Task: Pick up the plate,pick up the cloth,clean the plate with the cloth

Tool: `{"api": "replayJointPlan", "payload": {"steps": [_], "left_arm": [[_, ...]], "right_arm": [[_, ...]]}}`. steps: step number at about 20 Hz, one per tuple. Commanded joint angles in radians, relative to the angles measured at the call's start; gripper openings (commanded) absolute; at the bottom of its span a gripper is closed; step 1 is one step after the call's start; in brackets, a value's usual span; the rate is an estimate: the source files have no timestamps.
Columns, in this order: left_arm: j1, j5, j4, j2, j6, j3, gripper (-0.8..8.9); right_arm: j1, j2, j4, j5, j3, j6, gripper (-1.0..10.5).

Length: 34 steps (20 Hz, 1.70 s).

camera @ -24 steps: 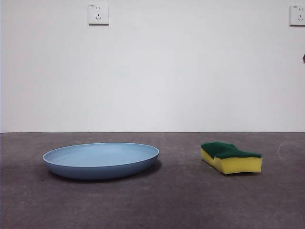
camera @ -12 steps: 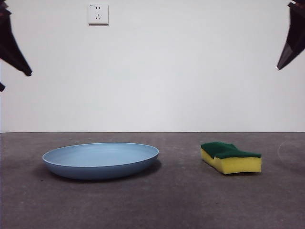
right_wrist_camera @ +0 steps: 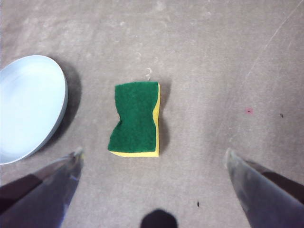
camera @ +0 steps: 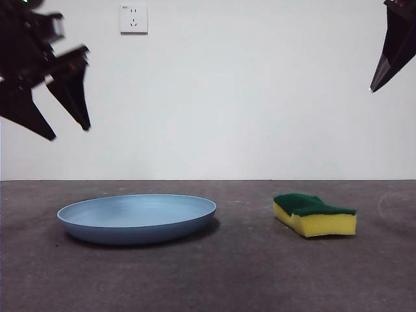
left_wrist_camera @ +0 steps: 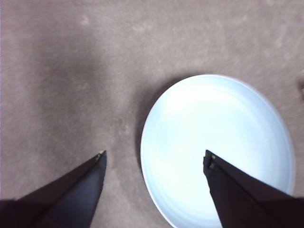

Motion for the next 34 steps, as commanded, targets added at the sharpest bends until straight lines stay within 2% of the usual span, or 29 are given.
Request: {"api": "replayJointPlan", "payload": {"steps": [1,4,12,31,32,33,34], "left_arm": [[-0.024,-0.018,0.007,0.066,0.02,0.001,3.45],[-0.045,-0.065,0.011,0.145,0.021,0.001,3.45],[-0.069,-0.082,0.061,0.272,0.021,0.001,3.44],[-0.069,-0.084,0.075,0.339,0.02,0.0,3.34],[-0.069,-0.084,0.079,0.339,0.02,0.0,2.45],[-0.069,-0.082,0.078,0.339,0.02,0.0,0.89],[-0.069,-0.08,0.077,0.339,0.021,0.0,-0.23]], "right_arm": [[0.002,0.002,0.003,-0.002,0.003,0.006,5.0],[0.002,0.002,0.003,-0.002,0.003,0.006,5.0],[0.002,0.002,0.002,-0.002,0.003,0.007,5.0],[0.002,0.002,0.001,-0.001,0.003,0.006,5.0],[0.002,0.002,0.001,-0.002,0.003,0.007,5.0],[0.002,0.002,0.002,-0.002,0.003,0.007,5.0],[0.002,0.002,0.002,-0.002,0.003,0.008,5.0]]}}
